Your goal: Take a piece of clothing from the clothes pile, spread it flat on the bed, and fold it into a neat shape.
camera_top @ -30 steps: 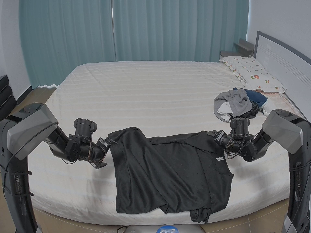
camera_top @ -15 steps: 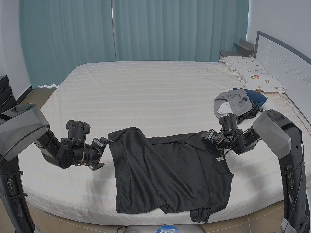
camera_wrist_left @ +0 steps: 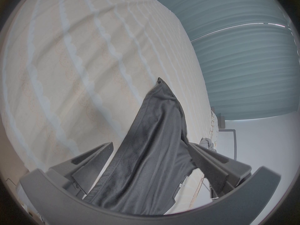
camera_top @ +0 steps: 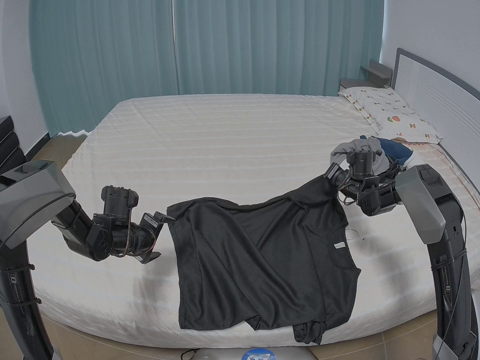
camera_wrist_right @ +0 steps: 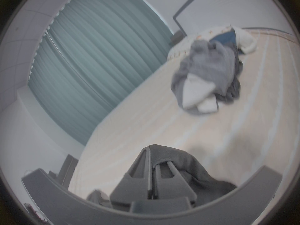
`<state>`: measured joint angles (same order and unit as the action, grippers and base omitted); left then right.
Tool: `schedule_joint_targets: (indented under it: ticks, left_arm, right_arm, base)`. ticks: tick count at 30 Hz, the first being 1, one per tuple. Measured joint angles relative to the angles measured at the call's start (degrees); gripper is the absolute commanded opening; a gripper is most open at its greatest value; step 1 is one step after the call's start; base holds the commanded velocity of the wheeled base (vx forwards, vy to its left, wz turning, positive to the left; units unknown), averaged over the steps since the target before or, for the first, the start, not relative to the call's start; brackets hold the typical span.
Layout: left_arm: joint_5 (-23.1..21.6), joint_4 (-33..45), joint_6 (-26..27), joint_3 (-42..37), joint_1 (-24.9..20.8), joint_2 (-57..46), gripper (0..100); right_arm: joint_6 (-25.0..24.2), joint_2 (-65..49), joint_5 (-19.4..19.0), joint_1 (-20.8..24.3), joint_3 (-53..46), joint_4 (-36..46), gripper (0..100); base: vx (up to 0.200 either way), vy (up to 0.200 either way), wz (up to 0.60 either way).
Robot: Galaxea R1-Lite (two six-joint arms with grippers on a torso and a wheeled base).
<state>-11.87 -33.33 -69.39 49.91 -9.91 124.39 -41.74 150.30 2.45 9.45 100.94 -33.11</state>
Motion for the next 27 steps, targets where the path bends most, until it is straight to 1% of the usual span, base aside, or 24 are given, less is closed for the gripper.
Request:
schedule_joint_targets:
  ticks: [4, 6, 7, 10, 14, 17, 20, 24, 27]
  left_arm:
    - [0.99, -0.13, -0.02, -0.02, -0.12, 0.06, 100]
    - [1.45, -0.41, 0.00, -0.02, -0.20, 0.13, 100]
    - [1.65, -0.68, -0.02, -0.02, -0.23, 0.17, 100]
    - [2.17, -1.51, 0.01, -0.07, -0.41, 0.41, 100]
    - [2.95, -2.24, 0.09, -0.35, -0.80, 0.77, 100]
    - [3.01, -2.36, 0.09, -0.46, -0.89, 0.90, 100]
    - [3.06, -2.44, 0.17, -0.62, -0.94, 0.99, 100]
    - [2.95, -2.66, 0.33, -1.12, -0.98, 0.99, 100]
    - [2.85, -3.04, 0.41, -1.57, -0.98, 0.94, 100]
  right_arm:
    - [0.02, 2.93, 3.45, -0.69, 8.20, -1.38, 0]
    - [0.06, 4.86, 4.72, -0.91, 10.75, -1.87, 0]
    - [0.09, 5.88, 5.24, -1.05, 11.65, -2.06, 100]
    - [0.37, 8.22, 5.67, -1.38, 12.87, -2.15, 100]
    - [1.23, 10.14, 5.34, -1.95, 13.25, 0.11, 100]
    - [1.38, 9.85, 4.83, -2.21, 10.97, 0.55, 100]
    - [1.37, 8.14, 3.23, -2.38, 5.92, 0.51, 100]
    - [1.27, 3.73, 0.74, -2.34, -4.02, -0.66, 100]
    - [1.18, 0.48, -0.40, -2.29, -10.75, -1.60, 100]
  base:
    - [0.000, 0.000, 0.00]
    - [0.000, 0.000, 0.00]
    - [0.000, 0.000, 0.00]
    - [0.000, 0.000, 0.00]
    - [0.000, 0.000, 0.00]
    - [0.000, 0.000, 0.00]
    - [0.000, 0.000, 0.00]
    - [0.000, 0.000, 0.00]
    - [0.000, 0.000, 0.00]
